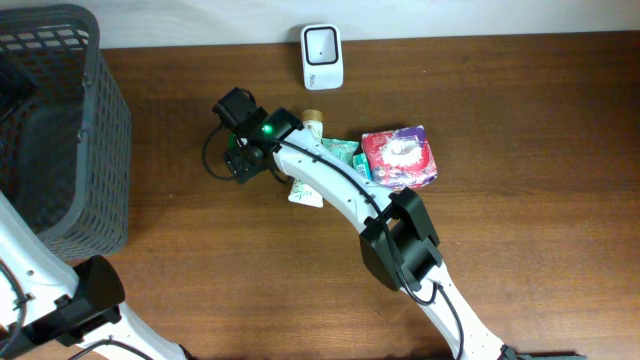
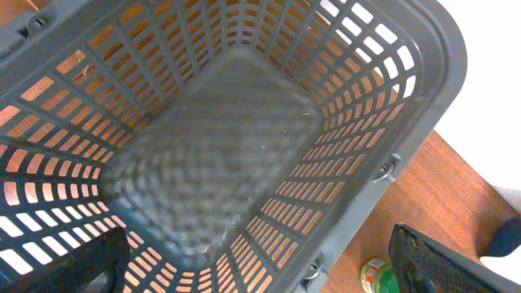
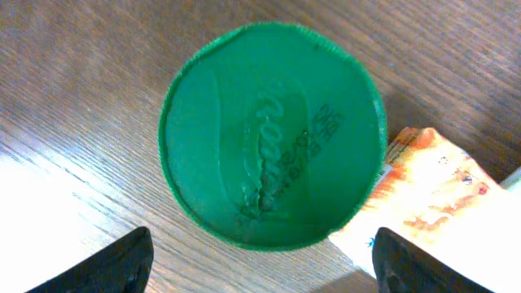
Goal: Scan the item barcode
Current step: 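Grasp the green-lidded jar with the right gripper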
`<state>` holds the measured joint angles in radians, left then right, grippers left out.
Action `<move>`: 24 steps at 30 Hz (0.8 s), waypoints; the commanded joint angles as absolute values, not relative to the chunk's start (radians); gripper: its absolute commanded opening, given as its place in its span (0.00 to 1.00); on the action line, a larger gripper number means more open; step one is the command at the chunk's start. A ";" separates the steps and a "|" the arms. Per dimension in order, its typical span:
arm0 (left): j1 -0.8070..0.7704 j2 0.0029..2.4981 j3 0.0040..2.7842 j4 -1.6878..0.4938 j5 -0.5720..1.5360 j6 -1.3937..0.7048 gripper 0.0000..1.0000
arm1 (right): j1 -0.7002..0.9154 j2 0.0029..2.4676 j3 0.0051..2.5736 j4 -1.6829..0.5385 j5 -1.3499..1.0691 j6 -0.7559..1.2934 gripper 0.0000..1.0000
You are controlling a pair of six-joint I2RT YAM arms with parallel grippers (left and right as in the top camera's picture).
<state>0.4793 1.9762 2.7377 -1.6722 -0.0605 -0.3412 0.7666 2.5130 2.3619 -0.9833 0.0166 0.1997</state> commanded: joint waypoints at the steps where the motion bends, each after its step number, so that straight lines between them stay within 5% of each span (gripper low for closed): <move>1: 0.482 1.971 2.740 -1.671 -0.065 -0.348 0.99 | 0.766 2.506 2.431 -0.986 0.011 0.317 0.91; 10: 0.482 1.971 2.740 -1.671 -0.065 -0.348 0.99 | 0.766 2.511 2.393 -0.843 0.207 0.831 0.96; 17: 0.482 1.971 2.740 -1.671 -0.065 -0.348 0.99 | 0.775 2.516 2.292 -0.735 0.143 0.817 0.97; 24: 0.482 1.971 2.740 -1.671 -0.065 -0.348 0.99 | 0.781 2.527 2.291 -0.746 0.142 0.685 0.82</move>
